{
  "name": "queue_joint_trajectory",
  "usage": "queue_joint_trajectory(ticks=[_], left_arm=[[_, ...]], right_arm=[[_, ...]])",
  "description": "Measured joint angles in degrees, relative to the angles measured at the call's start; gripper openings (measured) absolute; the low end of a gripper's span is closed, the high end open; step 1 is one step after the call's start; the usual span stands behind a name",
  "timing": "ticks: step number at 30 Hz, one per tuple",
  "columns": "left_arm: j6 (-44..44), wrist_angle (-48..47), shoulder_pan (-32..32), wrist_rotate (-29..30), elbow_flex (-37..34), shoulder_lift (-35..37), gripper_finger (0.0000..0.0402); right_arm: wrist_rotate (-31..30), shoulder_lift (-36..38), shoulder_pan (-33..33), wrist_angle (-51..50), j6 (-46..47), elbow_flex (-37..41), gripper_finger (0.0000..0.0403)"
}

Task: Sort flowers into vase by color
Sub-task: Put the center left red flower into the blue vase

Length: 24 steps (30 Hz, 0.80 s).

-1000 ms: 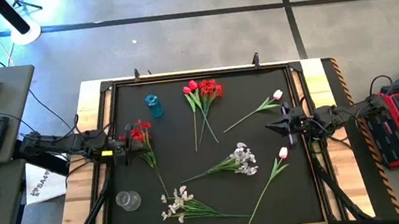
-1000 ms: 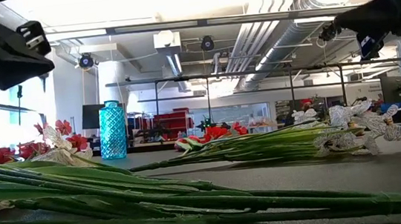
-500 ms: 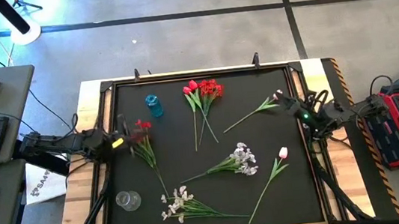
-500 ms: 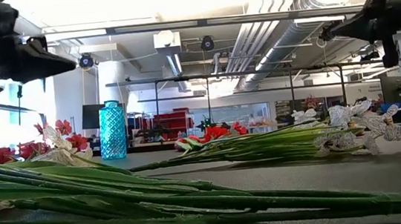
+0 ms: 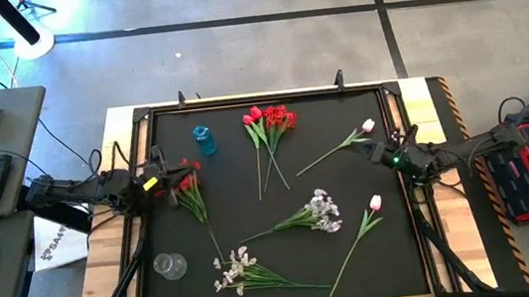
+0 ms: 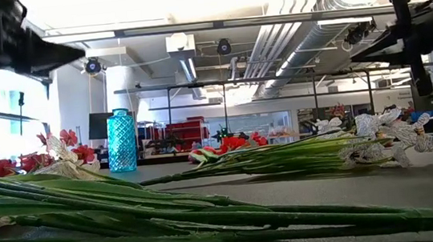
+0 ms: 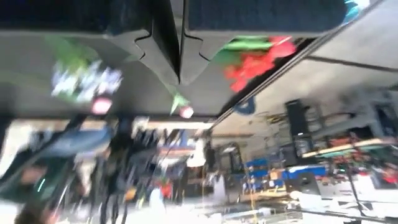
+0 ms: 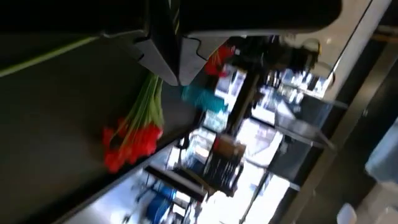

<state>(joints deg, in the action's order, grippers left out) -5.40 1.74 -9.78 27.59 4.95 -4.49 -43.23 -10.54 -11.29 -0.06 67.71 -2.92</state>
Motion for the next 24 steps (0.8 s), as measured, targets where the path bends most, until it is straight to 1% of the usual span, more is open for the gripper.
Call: queue_joint_trajectory(ticks=[3, 6, 10, 16, 19, 22, 24], left_arm=[[1.86, 0.66, 0.0, -0.39, 0.0, -0.02, 0.0], [1.51, 1.79, 0.0, 0.22, 0.0, -0.01, 0.0], [-1.24, 1.48, 0.0, 1.5, 0.0, -0.02, 0.0], [-5.1, 1.16, 0.0, 1.53, 0.0, 0.0, 0.0], [-5.67, 1.13, 0.0, 1.53, 0.0, 0.0, 0.0], [-5.69, 1.11, 0.0, 1.53, 0.0, -0.01, 0.0], [-5.69, 1.13, 0.0, 1.53, 0.0, 0.0, 0.0]], right_arm=[[4.25, -3.38, 1.61, 5.16, -0.8, 0.0, 0.0], [7.6, -6.77, 3.11, 11.31, -2.95, 0.0, 0.0], [9.39, -11.02, 4.97, 16.52, -3.69, 0.0, 0.0], [13.16, -16.61, 7.13, 24.67, -3.7, 0.0, 0.0], [15.0, -19.28, 7.86, 28.81, -5.56, -0.02, 0.0], [16.27, -21.83, 8.73, 31.36, -6.32, -0.02, 0.0], [18.02, -23.59, 9.56, 31.36, -6.26, -0.75, 0.0]])
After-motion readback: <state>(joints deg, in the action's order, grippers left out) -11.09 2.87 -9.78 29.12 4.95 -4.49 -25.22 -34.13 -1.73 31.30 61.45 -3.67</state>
